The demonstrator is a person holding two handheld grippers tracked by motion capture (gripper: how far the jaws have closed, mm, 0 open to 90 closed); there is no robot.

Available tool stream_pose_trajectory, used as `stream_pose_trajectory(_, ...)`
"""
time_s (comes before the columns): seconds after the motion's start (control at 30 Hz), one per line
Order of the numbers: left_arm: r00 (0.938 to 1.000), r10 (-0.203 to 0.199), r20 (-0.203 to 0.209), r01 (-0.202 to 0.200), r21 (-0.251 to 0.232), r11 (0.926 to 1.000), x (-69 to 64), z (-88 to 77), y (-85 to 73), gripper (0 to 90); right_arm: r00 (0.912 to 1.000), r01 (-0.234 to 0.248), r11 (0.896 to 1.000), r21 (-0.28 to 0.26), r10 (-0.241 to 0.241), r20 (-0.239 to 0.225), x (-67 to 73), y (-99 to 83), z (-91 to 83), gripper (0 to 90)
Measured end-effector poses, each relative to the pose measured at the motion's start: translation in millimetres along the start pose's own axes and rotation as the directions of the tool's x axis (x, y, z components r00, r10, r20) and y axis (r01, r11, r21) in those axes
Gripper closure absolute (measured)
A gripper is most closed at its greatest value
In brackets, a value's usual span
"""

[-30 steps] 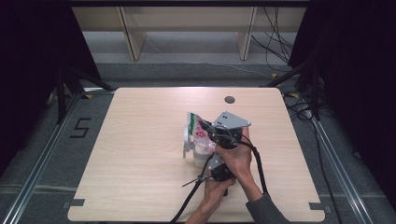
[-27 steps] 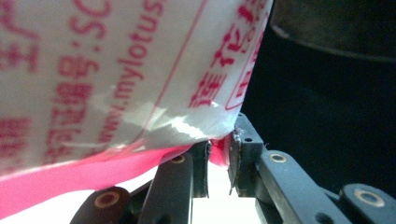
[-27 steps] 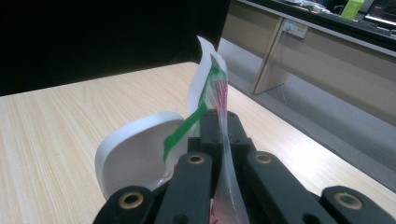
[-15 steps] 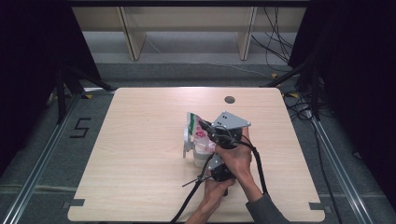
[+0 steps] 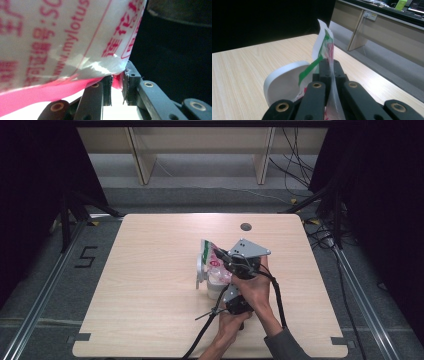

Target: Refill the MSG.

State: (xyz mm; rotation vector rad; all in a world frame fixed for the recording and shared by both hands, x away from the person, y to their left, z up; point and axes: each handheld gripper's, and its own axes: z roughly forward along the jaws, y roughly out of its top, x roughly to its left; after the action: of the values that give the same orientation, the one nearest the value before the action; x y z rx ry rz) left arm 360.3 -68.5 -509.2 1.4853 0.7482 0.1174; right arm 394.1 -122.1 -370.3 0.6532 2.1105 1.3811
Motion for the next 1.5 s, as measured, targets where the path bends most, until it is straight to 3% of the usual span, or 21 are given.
stream_pose_trajectory(0.03, 1.0, -0.004, 0.007, 0.004, -0.007, 1.0, 0.1, 0.5, -0.4, 79.3, 0.9998, -0.018, 1.0, 0.006, 0.018, 0.002, 0.6, 0.0, -0.4, 90.0)
stream_pose_trajectory(0.33, 0.9998, -0.005, 0.021, 0.005, -0.022, 0.9997, 0.4, 1.5, -1.4, 79.3, 0.9998, -0.018, 1.0, 0.013, 0.018, 0.0, 1.1, -1.0, 0.7, 90.0)
stream_pose_trajectory(0.4, 0.9997, 0.015, 0.021, -0.015, -0.008, 0.9999, 1.9, 0.5, -0.6, 79.3, 1.0, 0.005, 1.0, -0.003, -0.005, 0.008, -1.2, 0.8, -1.6, 90.0)
stream_pose_trajectory(0.43, 0.9997, 0.016, 0.019, -0.016, -0.008, 0.9998, 2.1, 0.5, -0.4, 79.3, 0.9999, -0.012, 1.0, -0.006, 0.012, 0.007, 0.1, 1.2, -2.2, 90.0)
stream_pose_trajectory(0.5, 0.9998, 0.001, 0.022, -0.001, -0.019, 0.9998, 0.8, 1.4, -1.1, 79.3, 0.9998, -0.017, 1.0, 0.005, 0.017, -0.01, 0.7, 1.2, -1.9, 90.0)
stream_pose_trajectory(0.53, 0.9998, -0.013, 0.018, 0.014, -0.025, 0.9996, -0.4, 1.4, -1.7, 79.3, 1.0, 0.005, 1.0, -0.001, -0.005, 0.002, -0.1, 0.2, -0.2, 90.0)
stream_pose_trajectory(0.77, 0.9997, 0.017, 0.019, -0.017, -0.004, 0.9999, 2.2, 0.5, -0.2, 79.3, 0.9999, -0.015, 1.0, -0.003, 0.015, 0.006, -0.4, 1.2, -2.5, 90.0)
stream_pose_trajectory(0.87, 0.9997, -0.02, 0.015, 0.02, -0.024, 0.9995, 0.2, 2.1, -1.9, 79.3, 0.9999, -0.01, 1.0, 0.011, 0.01, 0.007, 0.6, -0.8, 0.3, 90.0)
stream_pose_trajectory(0.93, 0.9998, -0.014, 0.017, 0.014, -0.018, 0.9997, 1.2, 1.3, -1.8, 79.3, 1.0, 0.004, 1.0, 0.009, -0.004, 0.008, 1.0, -2.1, 2.8, 90.0)
stream_pose_trajectory(1.0, 0.9998, 0.006, 0.019, -0.006, -0.006, 1.0, 2.8, 0.3, -0.5, 79.3, 0.9998, -0.012, 1.0, 0.005, 0.012, -0.013, 1.8, -0.9, 1.8, 90.0)
stream_pose_trajectory(1.03, 0.9998, 0.006, 0.02, -0.006, -0.005, 1.0, 2.9, 0.4, 0.0, 79.2, 1.0, -0.004, 1.0, -0.005, 0.004, 0.007, 1.9, -0.1, 0.7, 90.0)
stream_pose_trajectory(1.13, 0.9995, -0.026, 0.017, 0.026, -0.026, 0.9993, 0.9, 2.1, -1.1, 79.3, 1.0, -0.006, 1.0, 0.01, 0.006, 0.004, 2.3, -1.7, 2.8, 90.0)
stream_pose_trajectory(1.23, 0.9998, -0.014, 0.017, 0.015, -0.02, 0.9997, 1.3, 1.1, -1.1, 79.2, 0.9999, -0.002, 1.0, 0.007, 0.002, -0.012, 1.3, -1.7, 3.3, 90.0)
stream_pose_trajectory(1.47, 0.9997, -0.016, 0.02, 0.017, -0.017, 0.9997, 1.7, 1.4, -0.4, 79.3, 1.0, 0.008, 1.0, 0.008, -0.008, 0.003, 0.7, -1.6, 3.1, 90.0)
stream_pose_trajectory(1.5, 0.9997, -0.017, 0.019, 0.018, -0.022, 0.9996, 1.3, 1.1, -0.2, 79.3, 0.9999, -0.015, 1.0, 0.013, 0.015, -0.007, 1.9, -1.2, 1.9, 90.0)
